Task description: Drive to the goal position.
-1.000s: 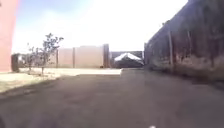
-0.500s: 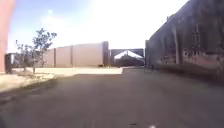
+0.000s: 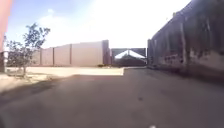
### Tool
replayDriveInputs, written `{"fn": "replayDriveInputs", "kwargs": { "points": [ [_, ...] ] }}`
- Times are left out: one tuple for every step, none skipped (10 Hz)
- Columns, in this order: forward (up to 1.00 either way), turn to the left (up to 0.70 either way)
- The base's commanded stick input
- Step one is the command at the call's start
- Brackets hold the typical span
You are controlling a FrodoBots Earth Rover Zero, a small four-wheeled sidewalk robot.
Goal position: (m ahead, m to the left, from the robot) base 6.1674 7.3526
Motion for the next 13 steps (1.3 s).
{"fn": "replayDriveInputs", "kwargs": {
  "points": [
    [1.00,0.00],
    [1.00,0.00],
    [1.00,0.00],
    [1.00,0.00],
    [1.00,0.27],
    [1.00,0.27],
    [1.00,0.27],
    [1.00,0.21],
    [1.00,0.13],
    [1.00,0.05],
    [1.00,0.00],
    [1.00,0.00],
    [1.00,0.00]
  ]
}}
